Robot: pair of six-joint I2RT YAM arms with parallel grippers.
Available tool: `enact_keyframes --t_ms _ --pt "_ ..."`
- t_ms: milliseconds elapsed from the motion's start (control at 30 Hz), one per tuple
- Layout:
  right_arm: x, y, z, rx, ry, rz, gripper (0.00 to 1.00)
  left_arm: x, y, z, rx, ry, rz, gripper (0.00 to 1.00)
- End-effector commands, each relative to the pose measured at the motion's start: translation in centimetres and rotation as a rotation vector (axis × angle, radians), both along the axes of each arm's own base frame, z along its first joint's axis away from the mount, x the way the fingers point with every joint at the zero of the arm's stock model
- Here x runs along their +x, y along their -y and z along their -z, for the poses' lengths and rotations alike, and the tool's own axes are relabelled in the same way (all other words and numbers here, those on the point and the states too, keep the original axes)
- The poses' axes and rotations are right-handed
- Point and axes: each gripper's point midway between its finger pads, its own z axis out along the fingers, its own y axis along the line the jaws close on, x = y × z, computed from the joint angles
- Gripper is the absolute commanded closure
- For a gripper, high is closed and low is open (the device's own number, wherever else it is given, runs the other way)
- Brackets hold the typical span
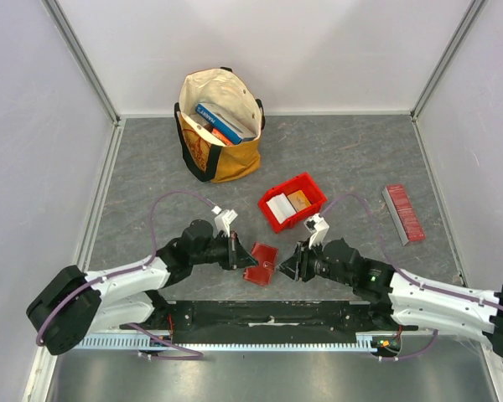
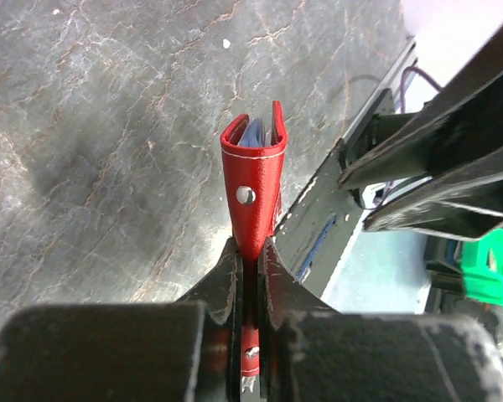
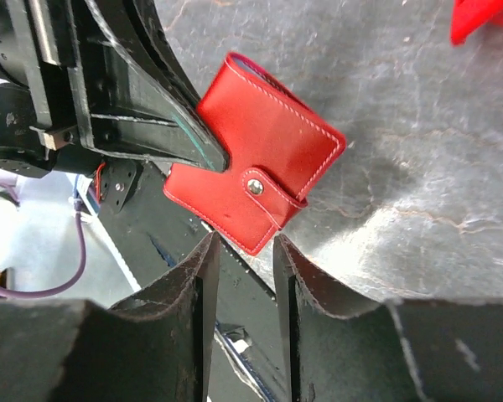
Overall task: Put the credit cards into the card holder
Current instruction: Pick up the card holder from the corner of the board, then open the card holder.
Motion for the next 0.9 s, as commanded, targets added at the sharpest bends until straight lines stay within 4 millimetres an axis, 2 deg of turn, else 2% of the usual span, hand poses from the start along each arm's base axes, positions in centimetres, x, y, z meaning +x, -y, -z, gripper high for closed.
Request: enact_keyframes --t_ms 0,300,500,600,867 --pt "0.7 1.9 0.2 -0.154 0.094 -0.01 0.61 -0.9 -0.2 0.7 0.105 0.039 0.152 0.98" --pt "-0.4 -0.1 1.8 -0.199 0.135 -0.193 0.61 -3.0 1.6 2.9 0.1 -0.074 0.395 0.98" --pt "-1.4 -2.5 2.5 -0.164 0.119 -0.314 0.61 -2.8 2.1 3.8 0.107 -0.088 0.427 0.98" --pt "-1.7 -3.4 3.4 -0.171 0.091 -0.352 0.61 -2.7 2.3 4.0 0.107 -0.095 0.435 0.98" --pt "-2.7 -4.0 5.1 -0.168 0.039 -0.412 0.63 -2.6 2.4 4.5 0.112 -0.099 0.432 0.98"
